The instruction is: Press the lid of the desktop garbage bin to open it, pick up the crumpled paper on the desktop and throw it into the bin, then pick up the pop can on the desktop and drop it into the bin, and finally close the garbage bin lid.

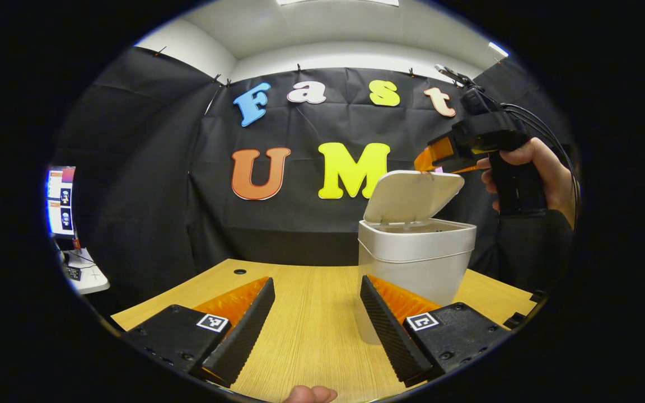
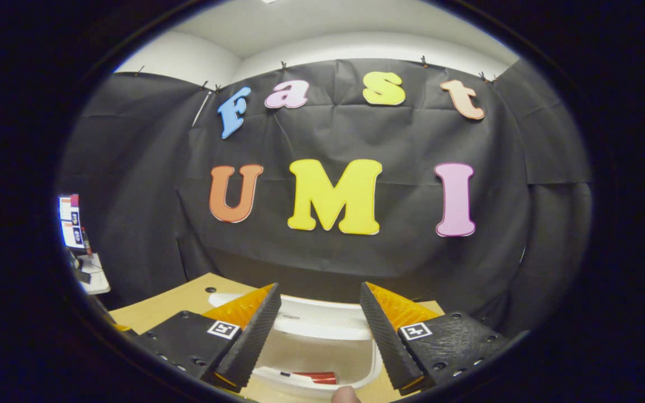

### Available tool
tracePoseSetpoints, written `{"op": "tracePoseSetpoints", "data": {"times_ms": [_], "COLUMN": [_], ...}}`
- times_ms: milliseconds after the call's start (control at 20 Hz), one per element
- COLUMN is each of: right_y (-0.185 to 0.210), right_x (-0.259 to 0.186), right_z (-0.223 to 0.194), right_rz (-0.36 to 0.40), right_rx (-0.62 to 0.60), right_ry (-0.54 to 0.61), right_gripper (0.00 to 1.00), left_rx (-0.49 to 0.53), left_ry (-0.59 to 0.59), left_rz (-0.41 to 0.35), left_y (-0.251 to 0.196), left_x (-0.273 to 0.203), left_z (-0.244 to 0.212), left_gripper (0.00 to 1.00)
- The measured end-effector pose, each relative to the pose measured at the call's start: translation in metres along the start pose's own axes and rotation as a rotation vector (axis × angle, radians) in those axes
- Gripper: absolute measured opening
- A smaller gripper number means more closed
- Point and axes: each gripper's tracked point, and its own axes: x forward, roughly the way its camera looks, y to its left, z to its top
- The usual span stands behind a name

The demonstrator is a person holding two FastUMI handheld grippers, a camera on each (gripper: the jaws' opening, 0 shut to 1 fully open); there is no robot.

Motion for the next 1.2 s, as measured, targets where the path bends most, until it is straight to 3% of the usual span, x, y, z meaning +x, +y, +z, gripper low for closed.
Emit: {"op": "tracePoseSetpoints", "data": {"times_ms": [50,250,650,750,1200], "right_y": [0.0,-0.003,-0.003,-0.001,-0.004], "right_x": [-0.003,-0.005,-0.001,0.0,-0.002], "right_z": [-0.008,-0.039,-0.073,-0.094,-0.104], "right_rz": [0.005,0.015,0.009,0.005,-0.025], "right_rx": [0.011,0.062,0.053,0.036,0.017], "right_ry": [0.015,0.069,0.102,0.16,0.028], "right_gripper": [0.92,0.88,0.94,0.95,0.99], "left_rx": [-0.003,-0.025,0.002,0.004,0.035], "left_ry": [0.003,0.019,-0.001,0.0,0.014], "left_rz": [0.002,-0.023,-0.058,-0.056,-0.074], "left_y": [-0.002,-0.02,-0.032,-0.029,-0.033], "left_x": [0.002,0.001,-0.003,-0.002,0.003], "left_z": [-0.003,-0.015,-0.017,-0.02,-0.037], "left_gripper": [0.99,0.99,0.99,0.99,0.99]}}
